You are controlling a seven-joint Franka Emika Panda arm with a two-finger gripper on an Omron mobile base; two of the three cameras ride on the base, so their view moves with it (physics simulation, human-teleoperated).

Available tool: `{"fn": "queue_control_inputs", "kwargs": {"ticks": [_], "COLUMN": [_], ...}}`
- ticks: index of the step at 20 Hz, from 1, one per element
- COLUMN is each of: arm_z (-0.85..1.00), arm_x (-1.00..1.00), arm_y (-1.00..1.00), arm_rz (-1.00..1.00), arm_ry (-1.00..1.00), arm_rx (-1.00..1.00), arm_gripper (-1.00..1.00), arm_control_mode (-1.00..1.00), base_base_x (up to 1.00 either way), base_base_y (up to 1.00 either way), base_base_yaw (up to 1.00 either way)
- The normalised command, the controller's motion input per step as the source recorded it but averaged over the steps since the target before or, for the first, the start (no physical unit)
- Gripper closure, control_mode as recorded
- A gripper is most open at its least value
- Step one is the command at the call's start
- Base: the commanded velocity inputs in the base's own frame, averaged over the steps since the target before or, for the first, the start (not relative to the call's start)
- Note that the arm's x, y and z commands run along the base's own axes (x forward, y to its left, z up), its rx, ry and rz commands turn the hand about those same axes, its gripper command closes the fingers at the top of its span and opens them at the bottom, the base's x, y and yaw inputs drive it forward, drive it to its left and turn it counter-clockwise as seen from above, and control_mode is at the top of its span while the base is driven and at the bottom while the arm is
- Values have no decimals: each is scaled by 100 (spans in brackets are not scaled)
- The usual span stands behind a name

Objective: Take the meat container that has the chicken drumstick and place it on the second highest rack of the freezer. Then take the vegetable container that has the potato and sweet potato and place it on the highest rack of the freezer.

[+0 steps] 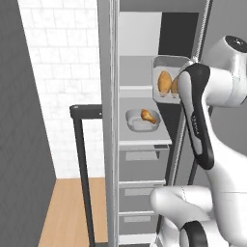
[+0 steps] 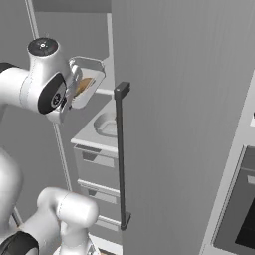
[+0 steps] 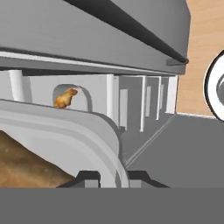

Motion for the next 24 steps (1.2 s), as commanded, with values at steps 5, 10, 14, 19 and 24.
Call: {"fn": "queue_control_inputs", "kwargs": {"ticks": [5,10,14,19,24], "arm_z": [0,0,0,0,-14], "arm_x": [99,91,85,88,81], "arm_y": [0,1,4,0,0], "arm_rz": [0,0,0,0,0], "arm_ry": [3,8,10,4,0], "arm_rx": [0,-4,-1,0,0], "arm_gripper": [100,100,100,100,100], "arm_control_mode": [-100,-100,-100,-100,-100], "base_base_x": [0,0,0,0,0], "base_base_y": [0,0,0,0,0], "base_base_yaw": [0,0,0,0,0]}}
